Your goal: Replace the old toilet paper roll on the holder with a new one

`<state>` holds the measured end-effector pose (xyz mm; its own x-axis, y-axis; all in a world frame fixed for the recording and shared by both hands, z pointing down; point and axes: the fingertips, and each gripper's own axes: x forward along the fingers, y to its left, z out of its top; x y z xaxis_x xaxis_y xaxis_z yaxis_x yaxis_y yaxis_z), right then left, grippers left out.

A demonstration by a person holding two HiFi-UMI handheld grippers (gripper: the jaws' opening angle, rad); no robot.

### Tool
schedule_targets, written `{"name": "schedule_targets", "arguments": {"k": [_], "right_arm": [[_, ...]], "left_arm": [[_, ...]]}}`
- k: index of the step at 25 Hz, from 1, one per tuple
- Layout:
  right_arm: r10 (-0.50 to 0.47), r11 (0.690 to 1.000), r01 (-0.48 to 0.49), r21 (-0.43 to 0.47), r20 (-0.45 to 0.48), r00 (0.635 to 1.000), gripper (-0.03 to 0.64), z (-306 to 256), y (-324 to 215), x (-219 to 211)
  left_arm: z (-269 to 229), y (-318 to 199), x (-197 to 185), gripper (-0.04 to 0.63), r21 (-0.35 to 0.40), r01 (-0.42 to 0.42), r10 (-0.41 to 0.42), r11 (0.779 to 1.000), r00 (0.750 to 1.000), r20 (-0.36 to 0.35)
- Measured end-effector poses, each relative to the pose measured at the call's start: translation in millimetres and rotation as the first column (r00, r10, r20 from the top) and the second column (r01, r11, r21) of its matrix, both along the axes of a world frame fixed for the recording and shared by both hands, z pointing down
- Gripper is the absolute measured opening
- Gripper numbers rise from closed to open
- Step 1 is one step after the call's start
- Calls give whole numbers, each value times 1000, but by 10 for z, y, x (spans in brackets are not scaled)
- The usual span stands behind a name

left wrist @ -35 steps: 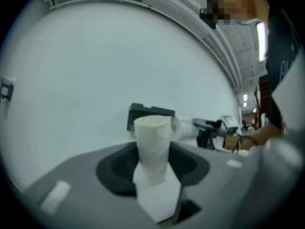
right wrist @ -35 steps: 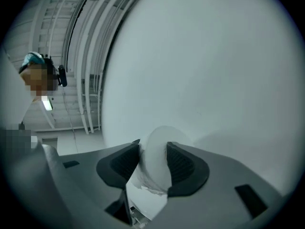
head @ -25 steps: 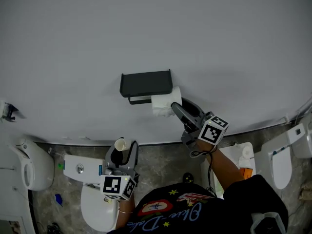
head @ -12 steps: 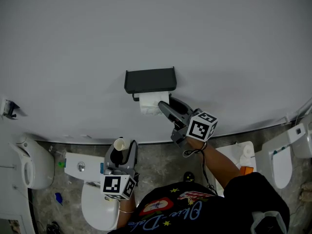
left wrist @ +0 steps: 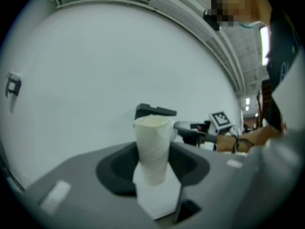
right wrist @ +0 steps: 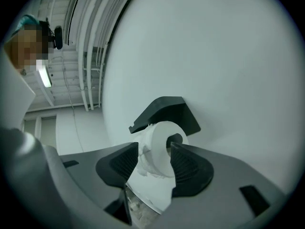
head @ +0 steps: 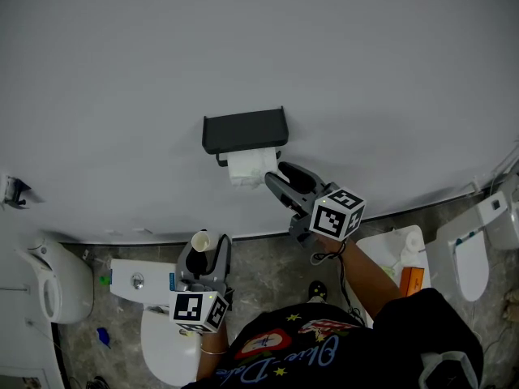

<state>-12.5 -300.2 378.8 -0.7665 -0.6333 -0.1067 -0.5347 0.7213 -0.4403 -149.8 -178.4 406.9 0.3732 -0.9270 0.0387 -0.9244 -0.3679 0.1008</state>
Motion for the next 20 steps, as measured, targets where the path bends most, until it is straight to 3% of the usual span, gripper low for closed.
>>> {"name": "schedule_targets", "arguments": {"k": [4, 7, 9, 11, 20], "right_arm": [[52, 998, -52, -27, 16, 999, 192, 81, 199, 151], [85, 996, -85, -2, -43, 995, 184, 152, 411, 217], [108, 994, -107, 22, -80, 991, 84, 177, 559, 240], [122, 992, -119, 42, -85, 989, 50, 163, 716, 238], [207, 975, -192, 111, -150, 967, 15, 110, 1231, 186]], "left_arm": [[28, 52, 59, 183, -2, -34, 34, 999, 999, -3], [66, 99, 83, 183, -10, -61, 61, 998, 998, -4], [112, 136, 76, 183, -20, -79, 79, 997, 997, -6], [157, 186, 55, 183, -32, -95, 95, 995, 995, -8], [229, 394, 35, 183, -40, -184, 184, 982, 983, -10]]}}
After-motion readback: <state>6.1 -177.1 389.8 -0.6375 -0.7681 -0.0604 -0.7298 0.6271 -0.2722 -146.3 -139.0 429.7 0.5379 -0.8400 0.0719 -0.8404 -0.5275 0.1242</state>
